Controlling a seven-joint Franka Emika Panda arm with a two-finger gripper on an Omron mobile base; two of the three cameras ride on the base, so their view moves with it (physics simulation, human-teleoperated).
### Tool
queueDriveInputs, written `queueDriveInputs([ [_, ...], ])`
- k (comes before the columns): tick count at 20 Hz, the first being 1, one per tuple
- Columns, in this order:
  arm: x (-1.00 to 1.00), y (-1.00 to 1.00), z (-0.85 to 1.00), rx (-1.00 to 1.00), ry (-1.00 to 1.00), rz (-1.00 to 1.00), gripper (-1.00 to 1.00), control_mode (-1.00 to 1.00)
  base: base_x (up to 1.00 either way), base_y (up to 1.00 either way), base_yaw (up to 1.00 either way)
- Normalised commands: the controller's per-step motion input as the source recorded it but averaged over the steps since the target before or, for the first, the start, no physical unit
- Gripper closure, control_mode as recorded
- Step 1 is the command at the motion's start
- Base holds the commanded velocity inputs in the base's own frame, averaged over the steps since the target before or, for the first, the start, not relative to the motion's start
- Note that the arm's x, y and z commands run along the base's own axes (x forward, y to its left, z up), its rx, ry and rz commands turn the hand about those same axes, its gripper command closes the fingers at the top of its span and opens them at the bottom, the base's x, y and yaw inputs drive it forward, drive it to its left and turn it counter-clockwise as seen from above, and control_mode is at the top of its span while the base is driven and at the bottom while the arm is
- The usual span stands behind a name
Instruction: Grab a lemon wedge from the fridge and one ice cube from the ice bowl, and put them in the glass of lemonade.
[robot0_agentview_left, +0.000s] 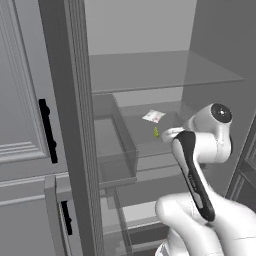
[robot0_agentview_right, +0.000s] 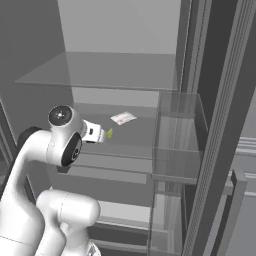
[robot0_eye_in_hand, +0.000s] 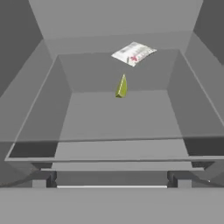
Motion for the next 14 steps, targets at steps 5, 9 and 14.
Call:
queueDriveInputs([
  [5, 0.80, 0.24, -0.03, -0.03, 0.00, -0.15, -1.00, -1.00, 0.00, 0.00, 0.00],
  [9, 0.90, 0.00, 0.00, -0.02, 0.16, -0.05, -1.00, -1.00, 0.00, 0.00, 0.00],
  [14, 0.59, -0.13, 0.00, -0.01, 0.18, 0.00, -1.00, -1.00, 0.00, 0.00, 0.00],
])
